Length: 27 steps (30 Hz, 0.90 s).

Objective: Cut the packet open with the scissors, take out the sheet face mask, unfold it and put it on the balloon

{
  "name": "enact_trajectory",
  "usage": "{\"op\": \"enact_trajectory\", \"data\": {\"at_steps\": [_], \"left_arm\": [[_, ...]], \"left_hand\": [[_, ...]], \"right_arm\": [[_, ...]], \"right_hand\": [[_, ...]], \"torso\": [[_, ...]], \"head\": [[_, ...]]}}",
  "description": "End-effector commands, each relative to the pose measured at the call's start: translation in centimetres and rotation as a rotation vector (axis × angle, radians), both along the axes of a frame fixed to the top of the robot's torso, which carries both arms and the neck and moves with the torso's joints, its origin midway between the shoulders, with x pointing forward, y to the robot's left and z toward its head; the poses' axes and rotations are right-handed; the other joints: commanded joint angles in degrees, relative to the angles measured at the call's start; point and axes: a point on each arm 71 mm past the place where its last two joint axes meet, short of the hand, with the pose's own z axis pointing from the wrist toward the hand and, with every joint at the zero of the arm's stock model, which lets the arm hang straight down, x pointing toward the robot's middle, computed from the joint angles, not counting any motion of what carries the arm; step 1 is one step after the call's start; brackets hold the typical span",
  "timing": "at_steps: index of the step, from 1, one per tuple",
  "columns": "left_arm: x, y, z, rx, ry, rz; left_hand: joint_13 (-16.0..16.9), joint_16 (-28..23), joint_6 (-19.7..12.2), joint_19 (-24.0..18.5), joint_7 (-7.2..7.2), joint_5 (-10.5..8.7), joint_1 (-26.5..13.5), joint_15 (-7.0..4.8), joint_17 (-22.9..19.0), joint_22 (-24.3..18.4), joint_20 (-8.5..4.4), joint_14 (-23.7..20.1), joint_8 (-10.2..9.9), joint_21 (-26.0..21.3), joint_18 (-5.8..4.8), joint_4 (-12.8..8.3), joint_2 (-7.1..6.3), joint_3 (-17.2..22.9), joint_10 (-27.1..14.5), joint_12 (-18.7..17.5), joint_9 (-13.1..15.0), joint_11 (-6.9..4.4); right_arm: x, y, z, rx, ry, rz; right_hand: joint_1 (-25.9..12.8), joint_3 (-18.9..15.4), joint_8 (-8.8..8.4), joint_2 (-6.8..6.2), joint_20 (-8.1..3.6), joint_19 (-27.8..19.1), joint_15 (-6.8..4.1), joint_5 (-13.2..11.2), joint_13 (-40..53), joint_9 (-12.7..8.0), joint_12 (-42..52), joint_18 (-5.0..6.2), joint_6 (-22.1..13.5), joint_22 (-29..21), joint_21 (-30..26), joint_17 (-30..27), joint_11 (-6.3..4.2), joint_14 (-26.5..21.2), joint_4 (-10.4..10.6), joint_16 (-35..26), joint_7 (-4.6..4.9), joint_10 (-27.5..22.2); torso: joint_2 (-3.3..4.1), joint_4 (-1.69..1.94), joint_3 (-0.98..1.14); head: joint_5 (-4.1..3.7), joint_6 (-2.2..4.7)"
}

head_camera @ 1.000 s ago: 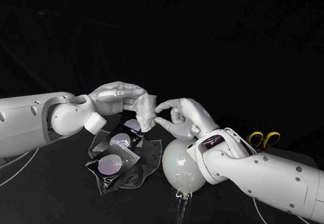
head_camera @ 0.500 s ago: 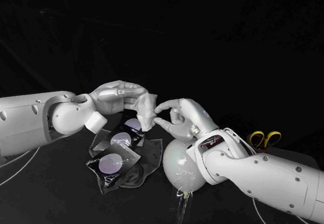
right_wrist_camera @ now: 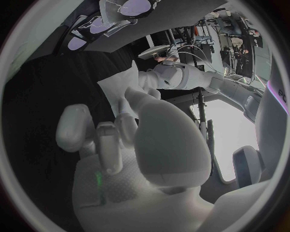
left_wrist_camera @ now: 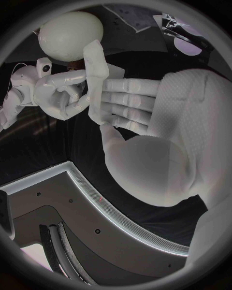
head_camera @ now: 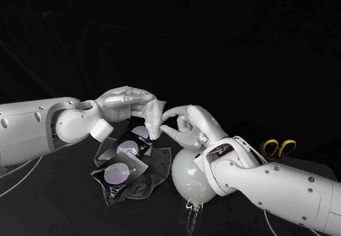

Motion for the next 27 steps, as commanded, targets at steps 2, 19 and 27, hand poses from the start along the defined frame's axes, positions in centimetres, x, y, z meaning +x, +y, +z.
{"op": "enact_trajectory", "data": {"at_steps": [2,19,27], "left_arm": [[-0.1,-0.3,0.2,-0.007,-0.013,-0.011],[0.0,-0.1,0.1,0.020,-0.014,0.016],[-0.1,-0.2,0.1,0.036,-0.019,0.014]], "left_hand": [[-0.1,-0.2,0.0,-0.4,0.30,0.21,0.4,0.10,-0.1,-0.1,0.03,0.4,0.2,-0.2,1.01,-3.5,-0.10,3.8,-0.4,-0.1,0.1,0.08],[0.0,-0.3,0.0,-0.4,0.34,0.19,0.3,0.14,-0.2,-0.1,0.08,0.4,0.2,-0.3,1.00,-3.4,-0.09,3.8,-0.4,-0.1,0.1,0.12],[0.0,-0.3,0.0,-0.4,0.35,0.20,0.3,0.15,-0.2,-0.1,0.09,0.4,0.2,-0.3,1.00,-3.4,-0.10,3.8,-0.4,-0.1,0.1,0.13]], "right_arm": [[-0.1,0.0,0.1,0.005,-0.010,-0.003],[-0.2,-2.8,0.4,0.106,0.022,-0.074],[0.1,-3.5,0.6,0.155,0.061,-0.100]], "right_hand": [[-0.6,0.0,-0.04,0.23,0.08,0.3,-0.25,0.0,3.1,0.0,0.4,0.35,0.7,8.9,0.5,14.6,0.08,5.9,0.0,0.2,-0.05,0.5],[-2.9,-0.8,-0.54,0.19,-0.11,0.5,-0.40,0.0,3.1,-0.2,0.6,0.36,0.6,8.9,0.5,14.5,-0.02,5.9,1.4,0.2,-0.13,0.8],[-3.5,-1.0,-0.83,0.14,-0.09,0.3,-0.34,0.0,2.9,-0.3,0.3,0.45,0.3,8.7,-0.2,14.1,0.06,5.8,1.8,0.0,-0.03,0.6]], "torso": [[-0.01,0.05,0.00],[-0.06,-0.12,0.03],[-0.02,-0.07,0.04]], "head": [[0.18,0.17],[1.15,0.70],[1.19,0.75]]}}
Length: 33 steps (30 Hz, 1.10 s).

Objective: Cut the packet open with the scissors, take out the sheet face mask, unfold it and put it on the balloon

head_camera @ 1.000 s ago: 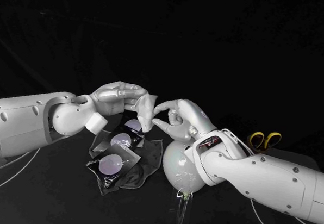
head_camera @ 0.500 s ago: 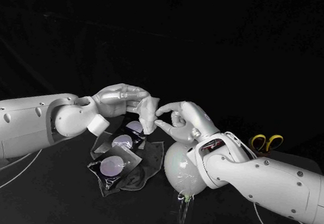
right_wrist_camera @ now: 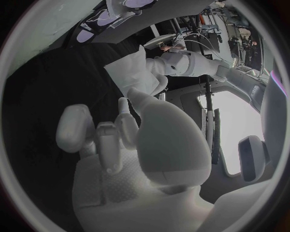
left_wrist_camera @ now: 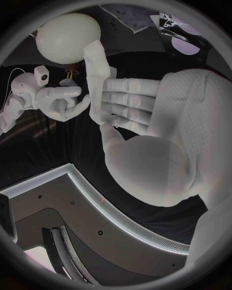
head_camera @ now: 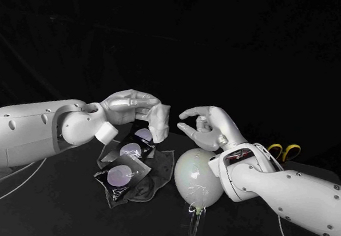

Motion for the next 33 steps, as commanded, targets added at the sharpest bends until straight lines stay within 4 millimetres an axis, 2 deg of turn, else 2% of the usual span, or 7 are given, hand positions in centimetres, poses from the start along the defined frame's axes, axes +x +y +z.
{"op": "enact_trajectory", "data": {"at_steps": [1,12,22,28,29,30,33], "left_arm": [[-0.1,-0.2,0.1,0.014,-0.014,-0.002],[-0.3,-0.9,0.0,0.046,-0.023,-0.030],[-0.4,-1.1,0.0,0.056,-0.030,-0.041],[-0.5,-1.2,0.0,0.060,-0.033,-0.044],[-0.5,-1.2,0.0,0.060,-0.034,-0.044],[-0.6,-1.3,0.1,0.060,-0.034,-0.043],[-0.6,-1.3,0.1,0.059,-0.037,-0.039]], "left_hand": [[0.0,-0.3,0.0,-0.4,0.38,0.30,0.4,0.12,-0.1,-0.1,0.09,0.5,0.2,-0.3,1.03,-3.4,-0.02,3.8,-0.5,-0.1,0.0,0.05],[0.0,-0.4,0.1,-0.4,0.39,0.30,0.4,0.12,-0.1,-0.1,0.09,0.5,0.2,-0.3,1.03,-3.4,-0.02,3.8,-0.5,-0.1,0.1,0.06],[0.0,-0.4,0.1,-0.4,0.38,0.30,0.3,0.13,-0.1,-0.1,0.10,0.5,0.2,-0.3,1.04,-3.4,-0.05,3.8,-0.5,-0.1,0.1,0.06],[0.0,-0.4,0.1,-0.4,0.38,0.30,0.3,0.13,-0.1,-0.1,0.10,0.5,0.2,-0.3,1.04,-3.4,-0.05,3.8,-0.5,-0.1,0.1,0.06],[0.0,-0.4,0.1,-0.4,0.38,0.30,0.3,0.13,-0.1,-0.1,0.10,0.5,0.2,-0.3,1.04,-3.4,-0.05,3.8,-0.5,-0.1,0.1,0.06],[0.0,-0.4,0.1,-0.4,0.38,0.30,0.3,0.13,-0.1,-0.1,0.10,0.5,0.2,-0.3,1.04,-3.4,-0.05,3.8,-0.5,-0.1,0.1,0.06],[0.0,-0.4,0.1,-0.5,0.38,0.30,0.3,0.13,-0.2,-0.1,0.12,0.5,0.2,-0.3,1.04,-3.4,-0.05,3.8,-0.5,-0.1,0.1,0.06]], "right_arm": [[0.1,-0.1,0.2,0.056,0.019,-0.011],[0.5,0.8,0.2,0.069,0.053,0.019],[1.4,0.7,-0.2,0.112,0.165,0.042],[1.5,0.7,-0.4,0.138,0.239,0.086],[1.5,0.7,-0.5,0.137,0.248,0.093],[1.5,0.7,-0.5,0.136,0.255,0.098],[1.3,0.8,-0.5,0.125,0.264,0.112]], "right_hand": [[-0.9,-0.1,-0.46,-0.08,0.14,0.0,-0.32,0.0,2.8,-0.1,-0.4,0.49,-0.4,8.7,-0.4,14.0,0.19,5.8,0.6,0.3,0.26,0.0],[-2.5,-1.8,-2.79,-1.35,0.79,-1.5,0.65,-0.1,1.6,-1.0,-2.2,0.91,-3.5,8.0,-3.6,12.5,1.34,5.2,1.8,-0.4,1.53,-1.5],[-3.2,-3.4,-3.98,-1.57,1.32,-2.2,1.18,-0.1,1.1,-1.2,-2.8,1.11,-4.8,7.7,-5.0,12.3,1.86,5.0,3.0,-0.5,2.00,-2.4],[-3.6,-4.3,-4.14,-1.66,1.47,-1.8,1.28,-0.1,1.5,-1.2,-2.2,0.94,-4.7,8.0,-3.8,12.8,1.93,5.2,3.6,-0.2,2.01,-2.2],[-3.6,-4.4,-4.02,-1.65,1.47,-1.8,1.26,-0.1,1.5,-1.1,-2.2,0.94,-4.5,8.0,-3.8,12.8,1.90,5.2,3.7,-0.2,1.97,-2.2],[-3.4,-4.8,-3.17,-1.44,1.47,-1.6,1.11,-0.1,1.7,-0.7,-1.9,0.92,-2.9,8.1,-3.4,13.1,1.64,5.3,3.8,-0.1,1.60,-2.0],[-2.9,-4.9,-2.92,-1.16,1.42,-1.4,0.97,0.0,1.9,-0.6,-1.5,0.86,-2.4,8.2,-2.9,13.3,1.45,5.4,3.8,0.0,1.43,-1.8]], "torso": [[0.05,0.03,-0.01],[0.09,0.10,-0.06],[0.01,0.08,-0.04],[0.04,0.02,-0.02],[0.05,0.03,-0.01],[0.05,0.02,0.00],[0.04,0.01,-0.02]], "head": [[-0.04,0.05],[-0.39,0.25],[-0.48,0.36],[-0.29,0.34],[-0.29,0.33],[-0.27,0.29],[-0.30,0.25]]}}
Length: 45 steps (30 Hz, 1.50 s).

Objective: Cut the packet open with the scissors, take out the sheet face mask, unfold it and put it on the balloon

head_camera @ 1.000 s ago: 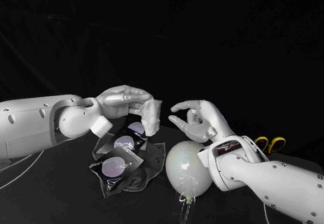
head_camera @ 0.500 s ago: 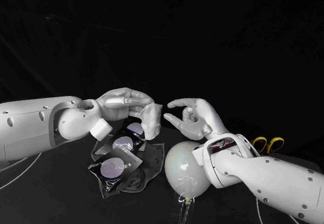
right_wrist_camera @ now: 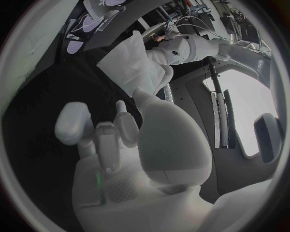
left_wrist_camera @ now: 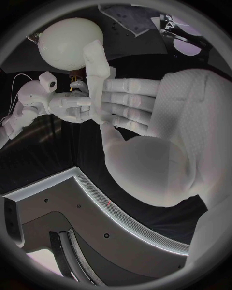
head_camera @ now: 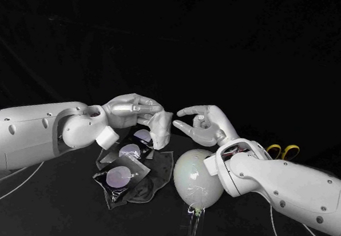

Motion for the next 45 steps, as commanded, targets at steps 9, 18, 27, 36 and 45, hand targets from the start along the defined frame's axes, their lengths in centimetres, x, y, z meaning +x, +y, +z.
{"op": "enact_trajectory", "data": {"at_steps": [9,18,27,36,45], "left_arm": [[0.0,-0.3,0.3,-0.008,-0.021,0.012],[-0.1,-0.3,0.3,-0.012,-0.022,0.014],[-0.2,-0.4,0.4,-0.019,-0.021,0.015],[-0.2,-0.5,0.4,-0.021,-0.020,0.012],[-0.2,-0.5,0.4,-0.021,-0.018,0.010]], "left_hand": [[0.0,-0.2,0.2,-0.5,0.46,0.28,0.4,-0.13,-0.1,-0.1,0.12,0.4,0.2,-0.3,0.56,-1.9,0.07,2.3,-0.5,-0.1,0.1,0.05],[0.0,-0.2,0.2,-0.5,0.45,0.28,0.4,-0.13,-0.1,-0.1,0.12,0.5,0.2,-0.3,0.57,-1.8,0.08,2.3,-0.5,-0.1,0.1,0.05],[0.0,-0.3,0.2,-0.5,0.43,0.28,0.4,-0.14,-0.1,-0.1,0.13,0.5,0.2,-0.3,0.58,-1.9,0.09,2.3,-0.5,-0.1,0.1,0.04],[0.0,-0.3,0.2,-0.5,0.42,0.28,0.4,-0.14,-0.2,-0.1,0.13,0.5,0.2,-0.3,0.60,-1.9,0.10,2.3,-0.5,-0.1,0.1,0.03],[0.0,-0.3,0.2,-0.5,0.42,0.28,0.4,-0.15,-0.2,-0.1,0.13,0.5,0.2,-0.3,0.60,-1.9,0.10,2.3,-0.5,-0.1,0.1,0.03]], "right_arm": [[-1.3,0.7,-0.4,-0.111,-0.002,0.130],[-1.5,0.6,-0.8,-0.177,-0.029,0.088],[-1.5,1.0,-1.5,-0.203,-0.019,0.074],[-1.7,1.5,-1.7,-0.189,-0.044,0.061],[-1.8,1.9,-1.3,-0.153,-0.085,0.032]], "right_hand": [[2.1,-0.6,1.17,0.76,-0.47,1.6,-0.45,0.0,3.1,0.6,2.4,0.52,2.6,8.8,2.9,14.7,-1.09,6.0,-1.0,1.0,-0.86,1.4],[2.4,-1.0,1.35,0.61,-0.64,1.6,-0.63,-0.1,3.1,0.7,2.6,0.56,3.1,8.7,2.8,14.7,-1.29,6.0,-1.1,1.0,-1.07,1.6],[2.7,-1.2,1.55,0.57,-0.80,1.6,-0.81,-0.1,3.1,0.8,2.5,0.58,3.5,8.7,2.7,14.7,-1.48,6.0,-1.2,1.0,-1.27,1.6],[3.8,-1.2,1.42,0.59,-0.98,1.7,-0.94,-0.1,3.1,0.8,2.6,0.53,3.4,8.8,2.9,14.8,-1.58,6.0,-1.8,1.0,-1.33,1.7],[5.0,-0.7,1.61,1.30,-1.16,2.3,-1.11,-0.1,3.6,0.8,3.4,0.29,4.0,9.1,4.3,15.1,-1.77,6.1,-2.3,1.1,-1.52,2.3]], "torso": [[-0.02,0.02,0.04],[0.07,0.05,0.01],[0.07,0.07,-0.03],[0.01,0.06,0.01],[0.06,0.06,0.01]], "head": [[-0.20,-0.15],[-0.42,-0.35],[-0.53,-0.70],[-0.52,-0.84],[-0.53,-0.92]]}}
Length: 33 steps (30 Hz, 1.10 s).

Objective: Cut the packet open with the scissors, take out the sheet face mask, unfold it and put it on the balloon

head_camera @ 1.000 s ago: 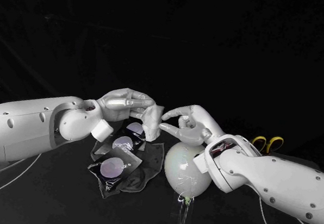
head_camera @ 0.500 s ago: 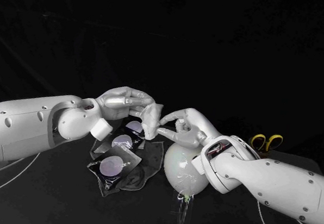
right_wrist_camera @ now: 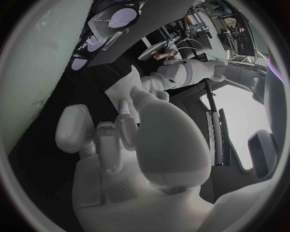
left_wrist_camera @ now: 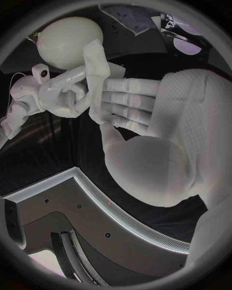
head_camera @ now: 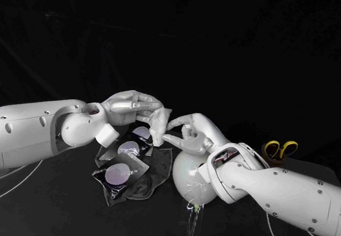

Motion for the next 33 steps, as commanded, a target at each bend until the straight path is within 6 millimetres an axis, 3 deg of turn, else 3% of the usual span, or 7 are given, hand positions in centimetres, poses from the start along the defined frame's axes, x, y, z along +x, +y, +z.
{"op": "enact_trajectory", "data": {"at_steps": [1,14,21,33], "left_arm": [[-0.03,-0.16,0.28,-0.020,-0.009,-0.003],[-0.02,-0.12,0.27,-0.019,-0.008,-0.001],[-0.02,-0.12,0.28,-0.021,-0.008,0.000],[0.00,-0.14,0.28,-0.023,-0.006,0.001]], "left_hand": [[0.0,-0.4,0.1,-0.5,0.33,0.27,0.4,-0.10,-0.1,-0.1,0.14,0.5,0.2,-0.3,1.02,-1.9,0.04,2.3,-0.3,-0.1,0.1,0.15],[0.0,-0.4,0.1,-0.5,0.33,0.27,0.4,-0.10,-0.1,-0.1,0.14,0.5,0.2,-0.3,1.03,-1.9,0.03,2.3,-0.3,-0.1,0.1,0.15],[0.0,-0.4,0.1,-0.5,0.32,0.27,0.4,-0.10,-0.2,-0.1,0.15,0.5,0.2,-0.3,1.04,-1.9,0.03,2.4,-0.4,-0.1,0.1,0.15],[0.0,-0.4,0.1,-0.5,0.32,0.27,0.4,-0.10,-0.2,-0.1,0.16,0.6,0.1,-0.3,1.04,-1.9,0.03,2.4,-0.4,-0.1,0.1,0.14]], "right_arm": [[-0.07,0.00,0.40,0.024,-0.054,-0.026],[-0.16,0.01,0.60,0.054,-0.070,-0.045],[-0.25,0.22,0.52,0.053,-0.059,-0.034],[-0.39,0.80,0.20,0.010,-0.032,-0.004]], "right_hand": [[0.6,0.0,0.37,0.11,-0.05,0.4,-0.45,-0.1,3.7,0.1,0.4,0.26,0.7,9.1,0.6,15.1,-0.07,6.0,-0.4,0.2,-0.10,0.6],[0.4,0.0,1.07,0.59,-0.26,1.0,-0.73,-0.1,4.5,0.4,1.6,0.06,2.1,9.4,1.8,15.1,-0.44,6.0,-0.1,0.2,-0.58,1.5],[3.3,2.4,4.12,3.61,-1.53,2.1,-2.53,-0.1,7.7,1.8,5.8,-0.32,6.5,10.0,4.5,15.1,-2.82,6.0,-1.7,0.2,-3.43,4.2],[2.9,4.9,6.48,3.72,-2.71,2.9,-3.29,-0.1,9.3,3.6,7.9,-0.70,6.3,10.4,6.3,15.1,-3.38,6.0,-2.7,0.2,-3.84,5.7]], "torso": [[0.03,-0.01,-0.01],[-0.04,-0.04,0.00],[0.01,-0.03,-0.02],[-0.04,0.02,-0.02]], "head": [[0.01,-0.05],[-0.03,-0.05],[-0.13,-0.12],[-0.36,-0.29]]}}
